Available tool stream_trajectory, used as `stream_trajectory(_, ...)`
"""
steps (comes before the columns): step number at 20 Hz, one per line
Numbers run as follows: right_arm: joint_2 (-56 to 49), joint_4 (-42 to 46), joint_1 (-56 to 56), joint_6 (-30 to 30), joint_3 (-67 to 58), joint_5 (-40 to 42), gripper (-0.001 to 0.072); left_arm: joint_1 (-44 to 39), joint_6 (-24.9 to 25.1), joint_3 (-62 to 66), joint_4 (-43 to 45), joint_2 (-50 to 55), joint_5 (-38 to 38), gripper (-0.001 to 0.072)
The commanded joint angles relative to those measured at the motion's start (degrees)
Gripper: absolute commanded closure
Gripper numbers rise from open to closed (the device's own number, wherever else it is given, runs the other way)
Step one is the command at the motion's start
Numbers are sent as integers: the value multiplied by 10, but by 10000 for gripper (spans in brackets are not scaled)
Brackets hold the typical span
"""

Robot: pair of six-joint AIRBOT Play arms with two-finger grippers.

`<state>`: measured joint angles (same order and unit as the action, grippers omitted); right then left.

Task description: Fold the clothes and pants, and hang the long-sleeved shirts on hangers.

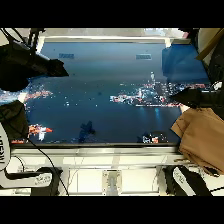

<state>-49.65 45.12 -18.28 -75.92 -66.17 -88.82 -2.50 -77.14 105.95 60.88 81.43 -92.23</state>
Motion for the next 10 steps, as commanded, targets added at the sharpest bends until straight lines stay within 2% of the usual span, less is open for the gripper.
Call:
stream_trajectory(1, 0, 1, 54, 0, 0, 15, 301, 0, 0, 0, 0, 0, 0, 693)
stream_trajectory(10, 0, 5, 92, 0, 0, 41, 301, 0, 0, 0, 0, 0, 0, 693)
